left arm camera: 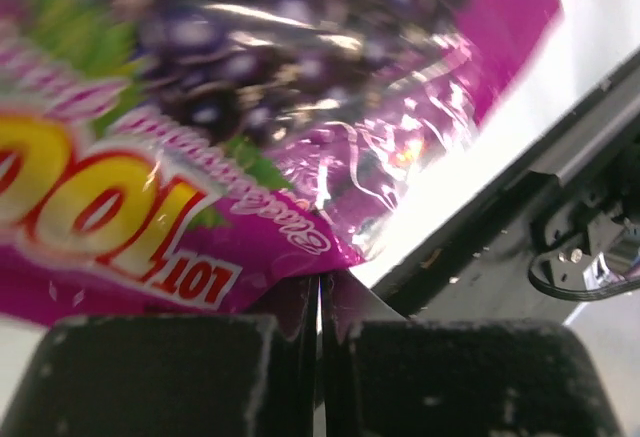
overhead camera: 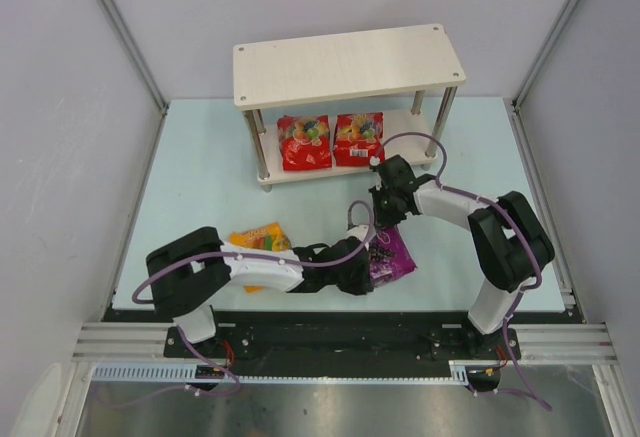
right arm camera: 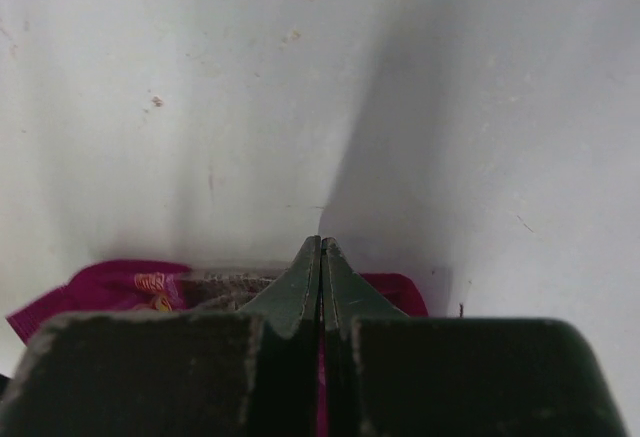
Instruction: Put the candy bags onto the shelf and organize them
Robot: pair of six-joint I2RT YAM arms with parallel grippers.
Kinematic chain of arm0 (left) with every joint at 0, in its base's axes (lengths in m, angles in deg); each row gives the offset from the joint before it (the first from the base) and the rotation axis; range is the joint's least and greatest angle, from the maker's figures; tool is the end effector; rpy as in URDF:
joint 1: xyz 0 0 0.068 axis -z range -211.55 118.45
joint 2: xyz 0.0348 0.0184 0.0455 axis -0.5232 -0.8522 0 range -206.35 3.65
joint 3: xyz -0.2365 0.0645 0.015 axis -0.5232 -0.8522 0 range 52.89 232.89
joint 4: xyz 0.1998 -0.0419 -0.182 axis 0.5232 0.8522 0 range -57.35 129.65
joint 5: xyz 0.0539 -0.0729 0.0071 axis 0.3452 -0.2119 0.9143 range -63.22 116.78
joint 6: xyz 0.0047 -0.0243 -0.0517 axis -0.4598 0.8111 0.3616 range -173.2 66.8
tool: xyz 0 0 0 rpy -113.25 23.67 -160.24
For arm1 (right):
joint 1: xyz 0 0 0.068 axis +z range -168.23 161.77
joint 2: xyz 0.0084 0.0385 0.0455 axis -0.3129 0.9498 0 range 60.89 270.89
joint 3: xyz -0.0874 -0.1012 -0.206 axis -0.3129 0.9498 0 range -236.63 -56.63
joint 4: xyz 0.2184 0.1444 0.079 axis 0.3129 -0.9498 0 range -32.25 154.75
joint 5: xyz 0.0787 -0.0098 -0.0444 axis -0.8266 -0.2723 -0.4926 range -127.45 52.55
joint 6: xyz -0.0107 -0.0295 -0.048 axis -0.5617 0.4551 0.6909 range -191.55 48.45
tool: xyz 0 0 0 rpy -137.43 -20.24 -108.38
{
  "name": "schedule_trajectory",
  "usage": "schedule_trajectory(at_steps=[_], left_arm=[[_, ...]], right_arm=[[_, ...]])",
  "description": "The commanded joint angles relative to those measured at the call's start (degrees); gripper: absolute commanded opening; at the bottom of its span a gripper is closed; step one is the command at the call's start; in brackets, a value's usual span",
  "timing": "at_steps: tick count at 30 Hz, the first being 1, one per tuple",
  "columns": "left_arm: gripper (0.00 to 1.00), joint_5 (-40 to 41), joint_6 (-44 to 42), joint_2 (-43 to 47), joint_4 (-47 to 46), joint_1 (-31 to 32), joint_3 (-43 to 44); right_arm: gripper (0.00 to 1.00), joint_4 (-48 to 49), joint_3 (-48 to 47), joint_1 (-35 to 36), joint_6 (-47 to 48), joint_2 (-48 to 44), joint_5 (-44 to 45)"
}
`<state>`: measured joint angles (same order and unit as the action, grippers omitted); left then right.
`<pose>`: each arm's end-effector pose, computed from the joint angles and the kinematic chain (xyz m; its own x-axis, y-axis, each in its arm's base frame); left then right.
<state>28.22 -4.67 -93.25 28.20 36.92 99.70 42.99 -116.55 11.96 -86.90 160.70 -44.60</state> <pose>0.1257 -0.3158 0.1064 -0.8658 0.1533 -0.4763 0.4149 0.7521 -0.5121 0.3005 0.1808 0.1260 -0.8792 -0.2075 -0.4289 -0.3291 0.9155 0.2315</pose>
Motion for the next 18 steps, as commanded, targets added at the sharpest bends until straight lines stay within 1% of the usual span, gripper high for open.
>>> schedule_trajectory(at_steps=[1, 7, 10, 14, 18], left_arm=[[0.0, 4.89, 1.3, 3.65, 2.95, -3.95, -2.59], [0.0, 7.27, 0.78, 8.65, 3.74, -9.22, -4.62], [0.0, 7.53, -1.24, 9.89, 4.01, -12.3, -4.36], [0.0, 7.18, -3.27, 10.42, 5.33, -17.21, -4.18], [0.0, 6.66, -5.55, 9.54, 5.68, -21.0, -2.17]], right_arm=[[0.0, -4.69, -0.46, 0.48, 0.24, -2.16, 1.97], [0.0, -5.75, 0.68, 0.74, 0.15, -4.27, 2.15], [0.0, -6.54, 0.95, 1.35, 0.06, -5.06, 2.06], [0.0, -7.86, 1.38, 2.59, -0.11, -6.47, 1.97], [0.0, -8.74, 2.35, 3.9, -0.55, -8.05, 1.36]])
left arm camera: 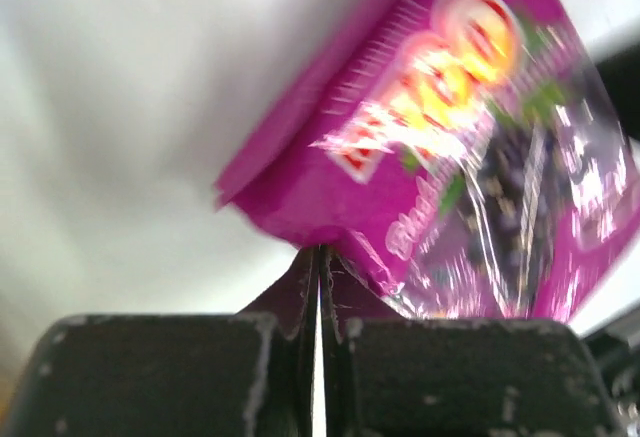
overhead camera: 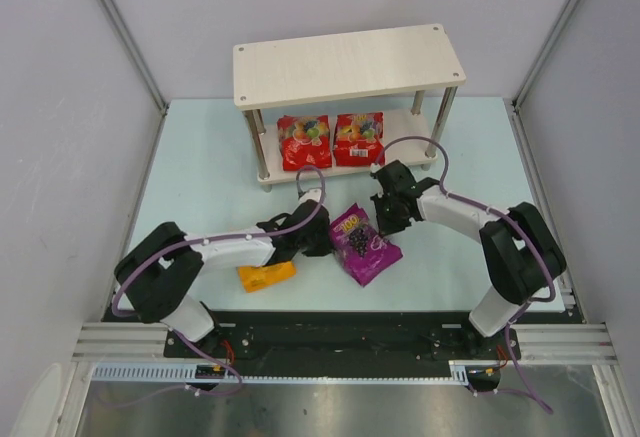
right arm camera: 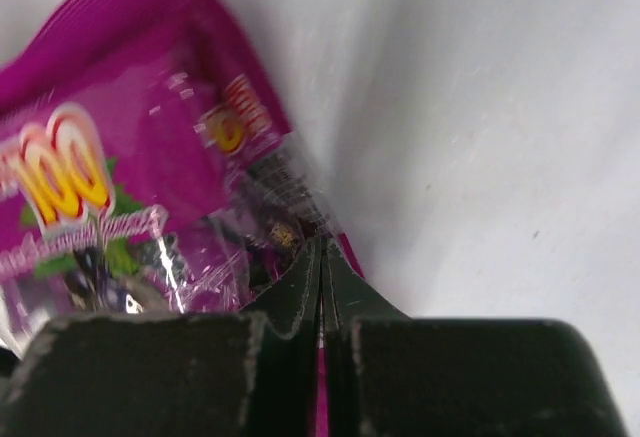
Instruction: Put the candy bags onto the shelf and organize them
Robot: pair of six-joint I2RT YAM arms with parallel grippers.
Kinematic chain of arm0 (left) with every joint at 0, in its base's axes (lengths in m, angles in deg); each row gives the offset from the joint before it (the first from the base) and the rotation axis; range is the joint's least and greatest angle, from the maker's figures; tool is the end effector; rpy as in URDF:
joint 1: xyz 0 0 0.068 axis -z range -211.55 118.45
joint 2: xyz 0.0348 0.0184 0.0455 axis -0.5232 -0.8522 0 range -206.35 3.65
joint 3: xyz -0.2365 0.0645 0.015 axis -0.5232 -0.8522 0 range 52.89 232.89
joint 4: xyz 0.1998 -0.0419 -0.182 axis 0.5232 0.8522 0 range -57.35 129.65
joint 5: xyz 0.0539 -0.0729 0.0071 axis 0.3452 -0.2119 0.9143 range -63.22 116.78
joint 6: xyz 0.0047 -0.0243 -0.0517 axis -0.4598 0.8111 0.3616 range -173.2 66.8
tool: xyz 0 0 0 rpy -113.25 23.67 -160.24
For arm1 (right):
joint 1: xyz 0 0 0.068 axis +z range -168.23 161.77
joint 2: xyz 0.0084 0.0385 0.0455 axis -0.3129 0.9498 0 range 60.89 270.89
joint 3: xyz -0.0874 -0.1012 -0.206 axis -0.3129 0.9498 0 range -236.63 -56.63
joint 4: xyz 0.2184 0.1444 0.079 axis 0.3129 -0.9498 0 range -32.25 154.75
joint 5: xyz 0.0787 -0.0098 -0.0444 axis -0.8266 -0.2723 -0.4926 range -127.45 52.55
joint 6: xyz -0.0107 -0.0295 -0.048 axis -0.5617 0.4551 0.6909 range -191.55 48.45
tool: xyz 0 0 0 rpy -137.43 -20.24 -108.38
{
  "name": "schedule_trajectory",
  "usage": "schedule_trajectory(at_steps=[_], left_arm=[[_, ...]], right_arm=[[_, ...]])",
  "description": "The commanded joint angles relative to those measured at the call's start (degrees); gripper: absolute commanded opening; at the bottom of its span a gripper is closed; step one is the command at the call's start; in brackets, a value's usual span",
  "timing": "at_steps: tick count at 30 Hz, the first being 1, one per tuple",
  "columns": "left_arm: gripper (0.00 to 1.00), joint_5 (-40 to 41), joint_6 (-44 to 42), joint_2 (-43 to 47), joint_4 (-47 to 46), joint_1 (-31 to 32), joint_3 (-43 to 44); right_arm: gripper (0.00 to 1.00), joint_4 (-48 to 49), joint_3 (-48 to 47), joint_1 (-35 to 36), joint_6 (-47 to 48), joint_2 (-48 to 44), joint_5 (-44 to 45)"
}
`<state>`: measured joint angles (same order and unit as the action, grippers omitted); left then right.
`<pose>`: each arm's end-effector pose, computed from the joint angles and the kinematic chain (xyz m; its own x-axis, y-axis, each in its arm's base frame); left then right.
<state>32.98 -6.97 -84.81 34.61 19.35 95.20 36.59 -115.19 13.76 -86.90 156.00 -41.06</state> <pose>0.2002 -0.2393 0.1198 -0.8491 -0.0936 -0.5198 0.1631 0.8896 -0.4266 0.2808 0.1785 0.1395 -0.8855 -0.2416 -0.3969 -0.3289 0.9293 0.1682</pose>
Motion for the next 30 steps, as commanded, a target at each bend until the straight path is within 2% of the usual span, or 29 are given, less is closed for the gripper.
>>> schedule_trajectory(at_steps=[1, 7, 13, 15, 17, 18, 19, 20, 22, 23, 26, 30], left_arm=[[0.0, 1.63, -4.13, 0.93, -0.73, -4.13, 2.87], [0.0, 0.92, -6.95, -1.18, 0.42, -8.61, 7.61], [0.02, -1.19, -8.35, 0.66, 1.55, -12.31, 8.67], [0.1, -1.71, -8.27, 1.89, 2.0, -12.31, 7.19], [0.28, -1.63, -7.22, 5.66, 1.56, -12.14, 4.99], [0.38, -1.19, -5.56, 7.5, 0.6, -11.96, 0.89], [0.46, -0.49, -4.85, 11.61, -4.11, -11.0, -1.76], [0.5, 0.65, -4.23, 14.17, -6.42, -10.12, -7.18], [0.57, 5.65, -3.0, 20.75, -12.75, -6.62, -11.96], [0.58, 7.84, -2.74, 22.53, -14.42, -4.86, -15.64], [0.63, 17.68, -1.68, 27.1, -18.3, 3.23, -18.92], [0.64, 28.15, 0.25, 27.56, -23.65, 11.76, -22.53]], right_arm=[[0.0, -2.42, 1.26, 2.29, -0.9, -4.05, -2.36], [0.02, -3.39, 2.23, 3.7, -2.13, -7.21, -1.57], [0.32, -1.38, 4.15, 1.33, -3.8, -13.27, 2.04], [0.39, 1.34, 5.47, 0.19, -4.85, -16.09, 1.42], [0.45, 3.98, 8.54, -0.08, -5.91, -19.76, 1.42], [0.46, 8.08, 10.21, 0.09, -7.66, -21.27, 1.42], [0.49, 10.65, 12.14, 0.61, -8.72, -22.76, 1.59], [0.52, 13.11, 16.42, 0.88, -9.68, -24.6, 2.29], [0.55, 19.97, 20.57, 1.58, -13.11, -29.26, 3.61], [0.58, 24.25, 23.99, 2.02, -14.08, -30.76, 5.36], [0.63, 29.37, 27.27, 4.22, -15.76, -34.55, 8.35], [0.64, 32.02, 30.17, 7.82, -16.28, -37.01, 12.49]])
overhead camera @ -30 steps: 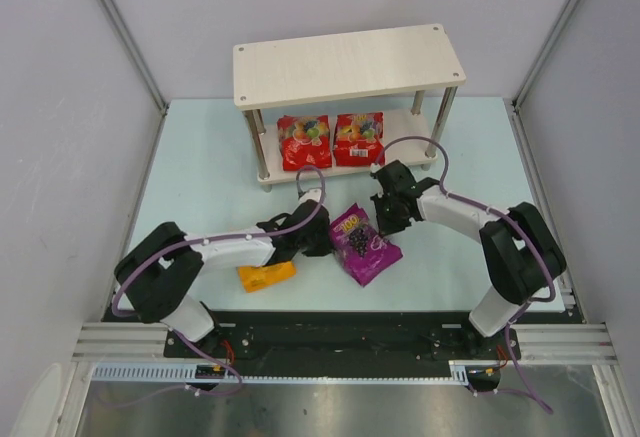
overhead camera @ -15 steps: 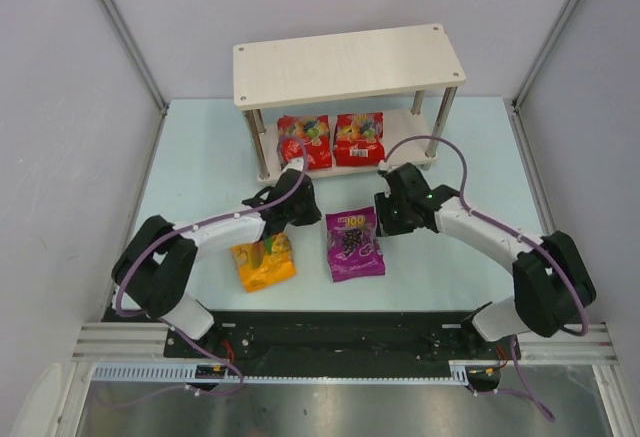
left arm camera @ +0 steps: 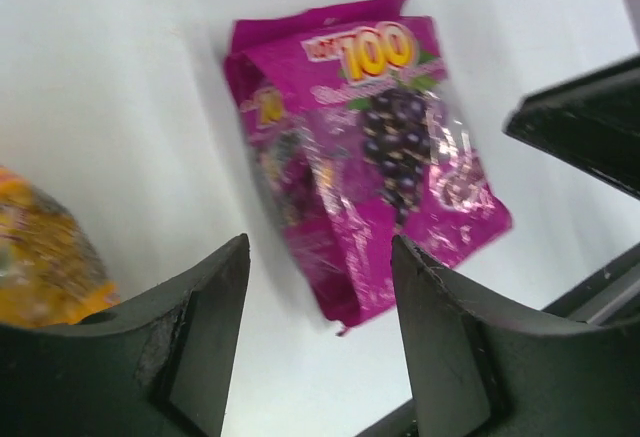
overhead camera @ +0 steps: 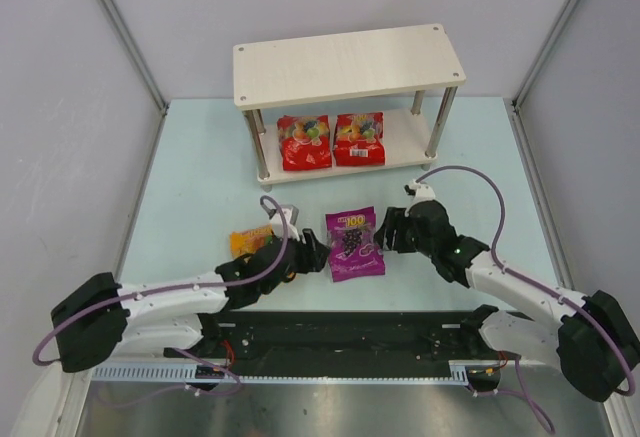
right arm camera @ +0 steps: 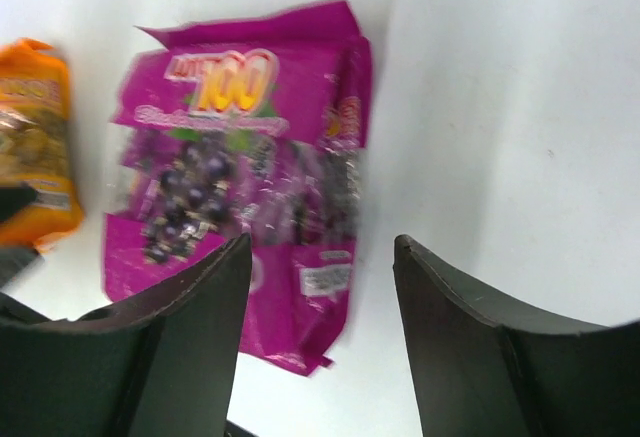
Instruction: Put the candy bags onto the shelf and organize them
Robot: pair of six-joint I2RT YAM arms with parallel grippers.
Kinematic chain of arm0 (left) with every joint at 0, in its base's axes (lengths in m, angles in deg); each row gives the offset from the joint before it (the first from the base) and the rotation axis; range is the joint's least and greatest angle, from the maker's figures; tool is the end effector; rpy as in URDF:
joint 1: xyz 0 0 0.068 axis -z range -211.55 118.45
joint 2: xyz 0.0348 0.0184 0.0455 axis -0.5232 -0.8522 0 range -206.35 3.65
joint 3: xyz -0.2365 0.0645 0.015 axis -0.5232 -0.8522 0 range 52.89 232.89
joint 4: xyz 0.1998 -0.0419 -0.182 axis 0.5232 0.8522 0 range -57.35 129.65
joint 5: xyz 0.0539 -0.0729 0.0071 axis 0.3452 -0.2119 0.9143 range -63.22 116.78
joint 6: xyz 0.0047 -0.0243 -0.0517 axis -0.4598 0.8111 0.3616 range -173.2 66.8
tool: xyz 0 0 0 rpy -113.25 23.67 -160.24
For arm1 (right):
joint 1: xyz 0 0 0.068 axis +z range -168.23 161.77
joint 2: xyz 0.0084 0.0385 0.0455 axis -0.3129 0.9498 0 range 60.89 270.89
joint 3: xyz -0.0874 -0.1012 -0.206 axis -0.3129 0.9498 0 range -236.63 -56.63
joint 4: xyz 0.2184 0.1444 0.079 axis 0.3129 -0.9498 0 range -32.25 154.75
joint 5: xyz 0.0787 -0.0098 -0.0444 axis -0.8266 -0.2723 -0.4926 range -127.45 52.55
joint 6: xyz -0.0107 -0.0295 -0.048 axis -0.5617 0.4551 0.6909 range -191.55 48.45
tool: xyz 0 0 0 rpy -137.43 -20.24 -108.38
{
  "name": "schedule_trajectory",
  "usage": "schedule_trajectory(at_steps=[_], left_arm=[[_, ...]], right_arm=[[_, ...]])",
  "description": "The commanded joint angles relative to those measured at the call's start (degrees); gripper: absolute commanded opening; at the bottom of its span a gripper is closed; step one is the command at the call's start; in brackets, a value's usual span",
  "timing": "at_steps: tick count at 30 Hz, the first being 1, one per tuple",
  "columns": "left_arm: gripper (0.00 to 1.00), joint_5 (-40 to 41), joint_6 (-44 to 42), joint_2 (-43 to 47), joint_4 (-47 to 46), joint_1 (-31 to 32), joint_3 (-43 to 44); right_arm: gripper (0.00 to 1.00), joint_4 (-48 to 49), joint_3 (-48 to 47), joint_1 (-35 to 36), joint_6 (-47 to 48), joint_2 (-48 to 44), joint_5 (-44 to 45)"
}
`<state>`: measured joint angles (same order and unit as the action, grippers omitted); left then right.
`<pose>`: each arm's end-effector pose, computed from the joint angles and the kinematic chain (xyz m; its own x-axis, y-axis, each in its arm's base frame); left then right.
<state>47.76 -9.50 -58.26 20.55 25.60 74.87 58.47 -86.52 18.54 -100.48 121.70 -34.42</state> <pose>0.1447 -0.1972 0.1498 -0.6064 -0.2501 -0.7548 0.2680 0.8294 -0.4902 0.2000 0.1469 0.1691 -0.6967 0.0825 -0.7126 -0.2595 0.8971 0.3575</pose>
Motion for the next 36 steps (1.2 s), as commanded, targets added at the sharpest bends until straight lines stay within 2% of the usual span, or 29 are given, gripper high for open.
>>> schedule_trajectory(at_steps=[1, 4, 8, 13, 25, 36], left_arm=[[0.64, 17.05, 2.7, 0.57, -10.05, 8.65, -2.2], [0.65, 23.4, 4.28, -3.47, -9.96, 13.41, -1.15], [0.65, 29.29, 8.94, -8.66, -11.36, 15.54, -0.97], [0.65, 29.04, 9.12, -14.46, -14.36, 17.03, 1.13], [0.66, 26.93, 7.45, -16.31, -16.55, 17.47, 3.59], [0.59, 23.24, 8.42, -21.32, -19.28, 17.47, 4.83]], right_arm=[[0.64, 10.93, 2.02, 3.48, -2.89, -3.59, 6.63], [0.64, 14.19, 3.96, 5.41, -3.42, -4.21, 8.04], [0.64, 16.12, 5.01, 6.29, -4.73, -2.73, 8.4], [0.64, 16.65, 5.98, 6.64, -5.88, -1.14, 8.31], [0.61, 19.02, 8.53, 7.26, -7.72, 1.85, 7.43], [0.56, 22.89, 9.67, 7.79, -8.25, 4.05, 3.74]])
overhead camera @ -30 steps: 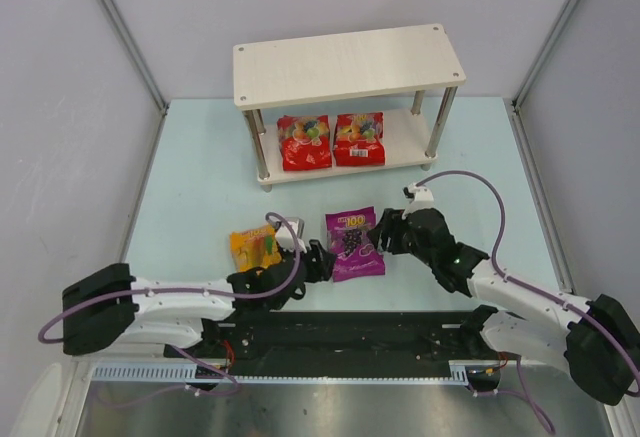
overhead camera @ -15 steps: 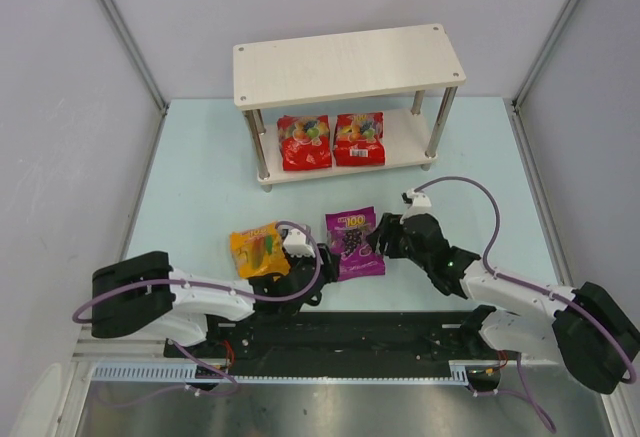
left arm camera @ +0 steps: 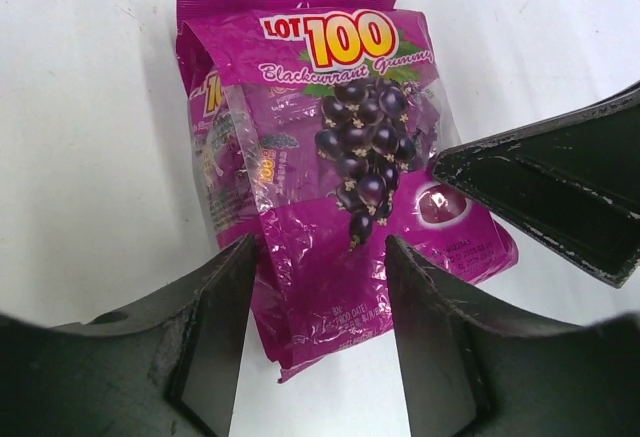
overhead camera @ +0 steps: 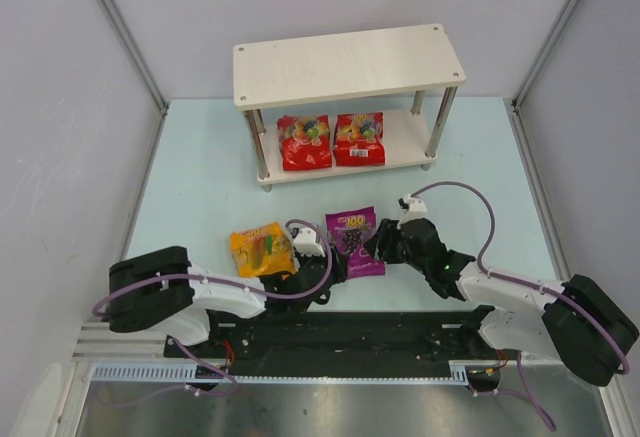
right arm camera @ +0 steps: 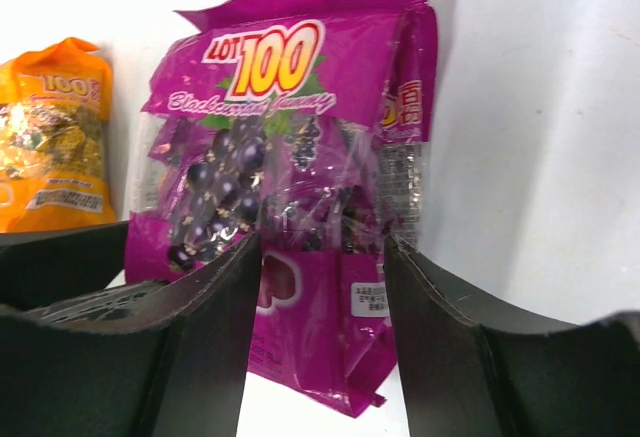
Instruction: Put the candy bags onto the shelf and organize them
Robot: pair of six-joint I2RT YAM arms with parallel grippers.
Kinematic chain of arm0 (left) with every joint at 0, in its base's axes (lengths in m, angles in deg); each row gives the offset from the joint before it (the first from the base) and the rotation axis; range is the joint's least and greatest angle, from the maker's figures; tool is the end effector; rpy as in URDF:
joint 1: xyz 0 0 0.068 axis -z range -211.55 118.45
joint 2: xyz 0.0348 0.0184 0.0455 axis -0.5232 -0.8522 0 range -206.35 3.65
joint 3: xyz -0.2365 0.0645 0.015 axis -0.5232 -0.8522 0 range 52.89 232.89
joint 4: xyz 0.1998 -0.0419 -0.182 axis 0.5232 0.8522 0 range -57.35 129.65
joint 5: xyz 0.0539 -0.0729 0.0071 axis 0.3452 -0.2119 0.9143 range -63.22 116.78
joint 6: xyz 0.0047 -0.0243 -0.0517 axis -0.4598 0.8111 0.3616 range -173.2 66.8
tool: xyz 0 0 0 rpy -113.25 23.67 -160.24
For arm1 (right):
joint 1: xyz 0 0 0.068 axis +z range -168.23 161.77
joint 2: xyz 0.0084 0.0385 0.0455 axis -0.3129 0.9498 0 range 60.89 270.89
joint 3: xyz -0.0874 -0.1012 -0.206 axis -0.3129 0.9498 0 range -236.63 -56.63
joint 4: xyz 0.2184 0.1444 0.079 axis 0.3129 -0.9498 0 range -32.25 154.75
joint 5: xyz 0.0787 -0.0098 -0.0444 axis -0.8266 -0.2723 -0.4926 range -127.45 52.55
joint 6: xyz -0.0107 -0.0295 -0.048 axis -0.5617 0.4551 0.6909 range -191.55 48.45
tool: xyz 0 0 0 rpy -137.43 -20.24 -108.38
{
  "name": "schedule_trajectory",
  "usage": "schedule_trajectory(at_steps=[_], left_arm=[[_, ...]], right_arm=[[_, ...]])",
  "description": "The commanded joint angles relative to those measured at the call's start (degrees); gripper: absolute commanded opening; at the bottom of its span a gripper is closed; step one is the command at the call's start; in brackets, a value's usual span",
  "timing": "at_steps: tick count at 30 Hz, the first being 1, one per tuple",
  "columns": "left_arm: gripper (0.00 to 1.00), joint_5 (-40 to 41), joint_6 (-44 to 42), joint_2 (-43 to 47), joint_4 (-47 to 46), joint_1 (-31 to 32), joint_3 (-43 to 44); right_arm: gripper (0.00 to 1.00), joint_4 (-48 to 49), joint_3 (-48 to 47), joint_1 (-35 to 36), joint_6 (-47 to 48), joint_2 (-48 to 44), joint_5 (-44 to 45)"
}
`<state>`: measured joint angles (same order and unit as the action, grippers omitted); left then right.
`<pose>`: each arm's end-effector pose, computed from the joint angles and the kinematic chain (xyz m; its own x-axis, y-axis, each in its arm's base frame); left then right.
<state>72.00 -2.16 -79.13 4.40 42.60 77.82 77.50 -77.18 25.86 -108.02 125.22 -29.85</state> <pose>0.1008 -0.2495 0.1104 -0.4807 -0.3125 -0.8193 0.2152 0.8637 -0.4557 0.1785 0.1655 0.1321 -0.6593 0.1817 -0.7296 -0.2692 0.8490 0.4547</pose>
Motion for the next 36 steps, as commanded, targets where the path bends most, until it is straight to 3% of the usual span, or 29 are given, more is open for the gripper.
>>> schedule_trajectory(at_steps=[1, 5, 11, 16, 17, 18, 28, 36], left_arm=[[0.58, -1.26, 1.25, -0.54, -3.13, 0.47, 1.88], [0.49, -2.05, 1.42, -1.41, -3.65, 0.47, 2.05], [0.31, -2.94, 0.11, -2.64, -4.18, 0.47, 3.2], [0.12, -3.73, -1.12, -2.65, -4.36, 0.47, 3.9], [0.02, -3.81, -1.39, -2.04, -4.36, 0.47, 3.9], [0.0, -3.9, -1.74, -1.68, -4.18, 0.47, 4.07], [0.0, -3.11, -13.06, 8.33, 5.3, 0.47, 13.72], [0.0, -3.11, -26.5, 11.94, 11.54, 0.21, 26.56]], right_arm=[[0.56, 3.94, 0.43, 0.55, -0.62, 0.44, -1.0], [0.48, 4.73, 0.43, 0.55, -0.71, 1.4, -2.32], [0.27, 6.14, 0.61, 0.55, -1.24, 3.51, -4.25], [0.0, 6.85, 0.61, 0.55, -0.98, 2.29, -4.96], [0.0, 6.67, 0.61, 0.55, -0.71, 1.68, -4.78], [0.0, 6.15, 0.34, 0.64, -0.54, -0.16, -4.78], [0.0, -6.59, -10.71, 0.9, 5.79, -14.22, -3.47], [0.0, -11.61, -26.62, 0.64, 12.63, -12.93, -3.02]])
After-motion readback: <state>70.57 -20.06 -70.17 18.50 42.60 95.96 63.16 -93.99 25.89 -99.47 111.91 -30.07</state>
